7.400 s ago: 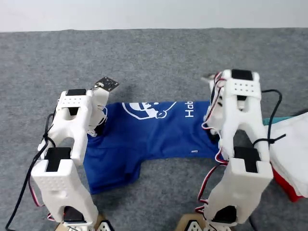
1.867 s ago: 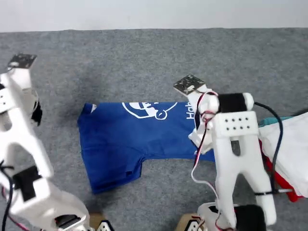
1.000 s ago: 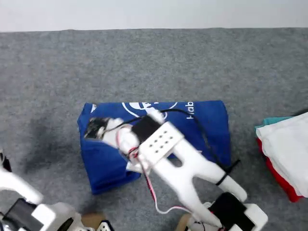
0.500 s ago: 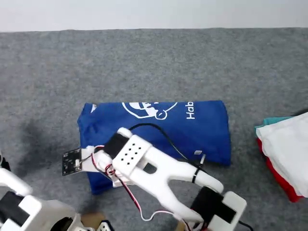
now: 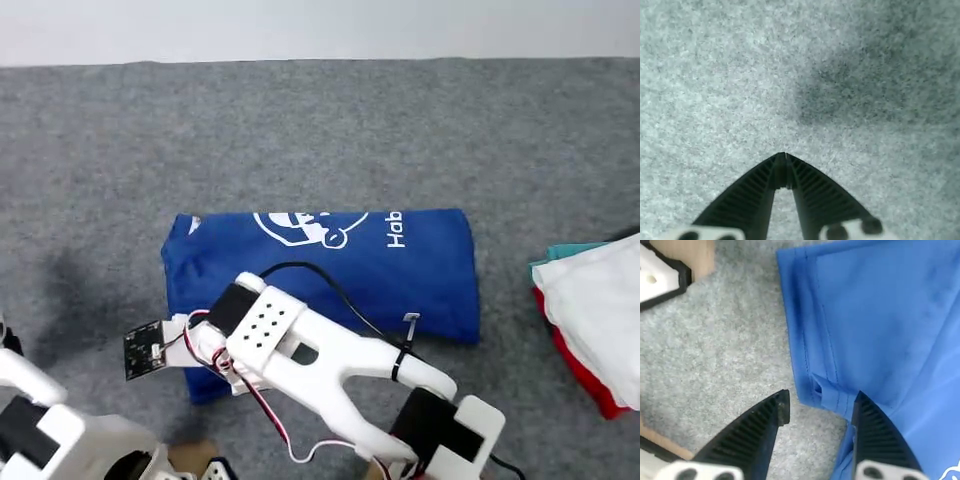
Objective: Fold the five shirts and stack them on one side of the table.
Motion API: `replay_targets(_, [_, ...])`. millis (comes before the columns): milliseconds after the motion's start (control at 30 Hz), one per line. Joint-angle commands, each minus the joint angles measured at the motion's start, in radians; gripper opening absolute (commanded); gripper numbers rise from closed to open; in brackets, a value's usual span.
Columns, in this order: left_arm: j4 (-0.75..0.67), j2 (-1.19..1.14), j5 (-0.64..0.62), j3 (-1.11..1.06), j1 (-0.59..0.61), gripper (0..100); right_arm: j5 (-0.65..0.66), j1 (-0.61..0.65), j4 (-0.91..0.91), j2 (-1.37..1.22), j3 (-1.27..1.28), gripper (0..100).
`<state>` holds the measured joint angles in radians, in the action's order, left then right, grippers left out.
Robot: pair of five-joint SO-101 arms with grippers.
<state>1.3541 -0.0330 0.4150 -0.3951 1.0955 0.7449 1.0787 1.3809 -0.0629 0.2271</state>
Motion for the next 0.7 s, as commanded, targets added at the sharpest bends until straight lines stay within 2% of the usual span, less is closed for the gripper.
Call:
replay_targets(0, [-0.012, 0.006, 0.006, 0.03, 0.003, 0, 0.012, 0.013, -0.048, 0.005, 0.014, 21.8])
replay_targets(667, [-0.014, 0.006, 0.006, 0.027, 0.005, 0, 0.012, 0.054, -0.32, 0.002, 0.264, 21.6])
